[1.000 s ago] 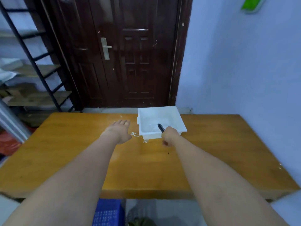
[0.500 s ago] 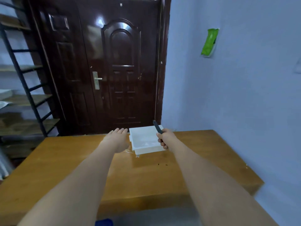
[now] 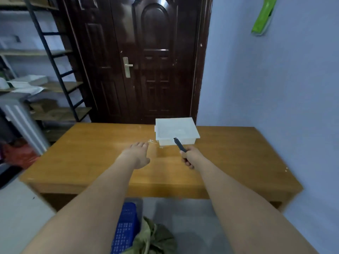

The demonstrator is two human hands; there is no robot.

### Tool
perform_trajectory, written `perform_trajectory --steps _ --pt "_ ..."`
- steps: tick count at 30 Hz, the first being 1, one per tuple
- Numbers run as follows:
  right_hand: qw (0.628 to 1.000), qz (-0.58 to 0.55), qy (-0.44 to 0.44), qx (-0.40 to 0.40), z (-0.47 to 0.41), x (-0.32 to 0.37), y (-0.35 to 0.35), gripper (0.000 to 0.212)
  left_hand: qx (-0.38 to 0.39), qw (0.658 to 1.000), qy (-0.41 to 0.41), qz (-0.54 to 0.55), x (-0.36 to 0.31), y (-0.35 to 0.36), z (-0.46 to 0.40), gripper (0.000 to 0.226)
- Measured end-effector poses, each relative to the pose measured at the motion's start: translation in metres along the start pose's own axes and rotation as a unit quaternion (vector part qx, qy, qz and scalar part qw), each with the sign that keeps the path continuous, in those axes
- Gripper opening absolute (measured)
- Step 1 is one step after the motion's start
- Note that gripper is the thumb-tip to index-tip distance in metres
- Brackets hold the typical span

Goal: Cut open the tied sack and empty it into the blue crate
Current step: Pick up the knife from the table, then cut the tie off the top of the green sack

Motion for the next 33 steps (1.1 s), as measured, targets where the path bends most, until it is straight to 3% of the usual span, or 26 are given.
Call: perform_trajectory --steps 9,18,25,29,33 --pt "0.991 0.091 0.080 0.058 -0.013 -0.140 0.045 0.009 0.145 0.989 -0.016 0.019 -0.016 0.144 0.007 0.067" --pt "0.977 0.147 0.117 0.101 -0.048 -0.289 0.128 0.045 0.214 0.975 -0.004 0.063 -0.024 0.326 -0.005 0.061" --pt "0.973 0.115 0.172 0.103 -0.058 -0.395 0.180 0.043 0.165 0.977 -0.037 0.132 -0.030 0.438 0.009 0.041" --pt "0.972 0.092 0.198 0.085 -0.071 -0.437 0.191 0.039 0.082 0.988 0.000 0.128 -0.040 0.468 -0.005 0.039" --pt "0.971 0.076 0.218 0.063 -0.087 -0.467 0.197 0.039 0.056 0.992 0.072 0.086 -0.053 0.503 -0.022 0.051"
Point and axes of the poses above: each hand's wrist, its own z-axis away from the middle knuckle, its own y-axis out of the palm, x = y × z, the point moved 2 cm from there along -z, towards the middle knuckle, and after that the axes turned 5 degrees about -x, right-handed, at the moved point
